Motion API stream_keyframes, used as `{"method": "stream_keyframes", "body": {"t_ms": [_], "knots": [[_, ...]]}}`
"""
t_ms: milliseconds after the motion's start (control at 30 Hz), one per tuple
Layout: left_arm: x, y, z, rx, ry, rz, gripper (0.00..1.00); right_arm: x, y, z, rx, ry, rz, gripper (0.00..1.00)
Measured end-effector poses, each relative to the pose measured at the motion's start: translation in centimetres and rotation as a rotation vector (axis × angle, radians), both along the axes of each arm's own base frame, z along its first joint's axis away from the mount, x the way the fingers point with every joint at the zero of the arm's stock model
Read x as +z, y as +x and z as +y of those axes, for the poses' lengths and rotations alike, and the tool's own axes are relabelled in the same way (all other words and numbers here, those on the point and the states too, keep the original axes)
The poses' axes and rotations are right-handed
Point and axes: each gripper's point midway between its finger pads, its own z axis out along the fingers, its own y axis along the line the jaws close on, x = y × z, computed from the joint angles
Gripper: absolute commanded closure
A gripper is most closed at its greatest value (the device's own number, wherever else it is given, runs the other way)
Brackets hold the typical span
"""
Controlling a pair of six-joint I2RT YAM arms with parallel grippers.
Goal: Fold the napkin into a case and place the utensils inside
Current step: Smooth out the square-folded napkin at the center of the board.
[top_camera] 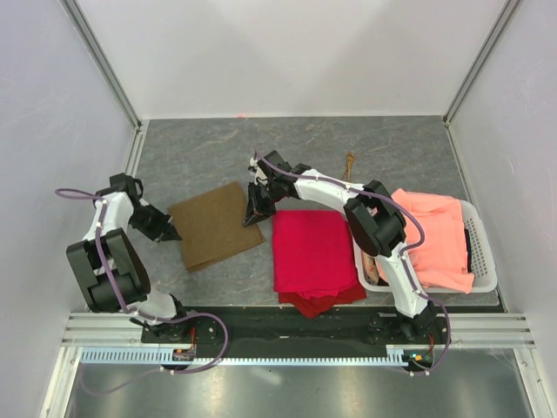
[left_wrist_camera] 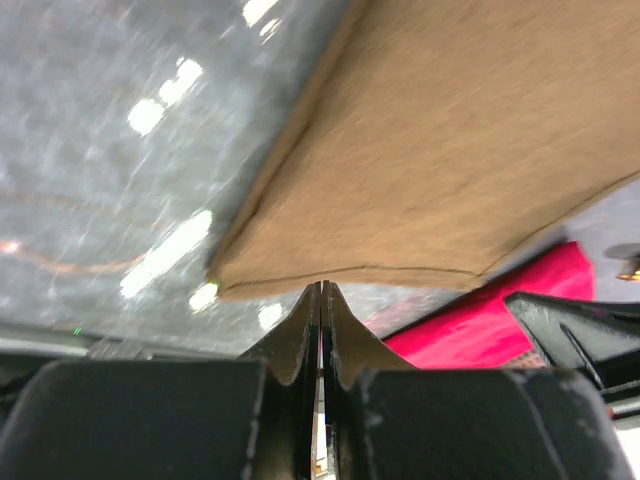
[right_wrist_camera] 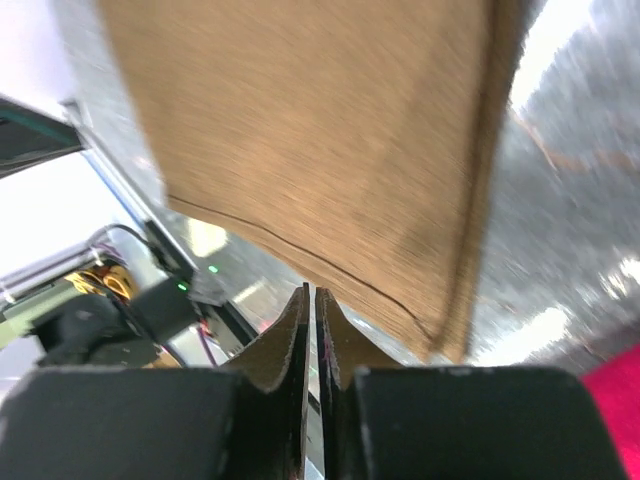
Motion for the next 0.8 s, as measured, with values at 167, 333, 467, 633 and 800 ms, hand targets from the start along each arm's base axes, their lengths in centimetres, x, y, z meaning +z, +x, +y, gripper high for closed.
{"method": "stream_keyframes", "body": {"t_ms": [167,333,467,633,800], "knots": [[-2.1,1.3,0.2,-0.001,-0.035,0.035,0.96,0.5,0.8,0.7,-0.003,0.022,-0.024,0.90],[-5.1,1.7,0.5,-0.001,-0.059,0.120,0.96,-1.7,0.4,0.3,-0.006,-0.009,0.005,0.91],[-6.0,2.9,1.2,-0.011,-0.064,0.147,0.96,-3.6,-0.7,-0.8,-0.007,-0.049,0.044,0.92],[-5.8,5.4,2.3,-0.064,-0.022,0.094,0.96,-3.8,-0.9,-0.7,-0.009,-0.050,0.047,0.90],[-5.3,6.6,2.3,-0.115,0.032,0.065,0.93,-1.8,0.7,0.6,-0.029,-0.011,0.008,0.77]]}}
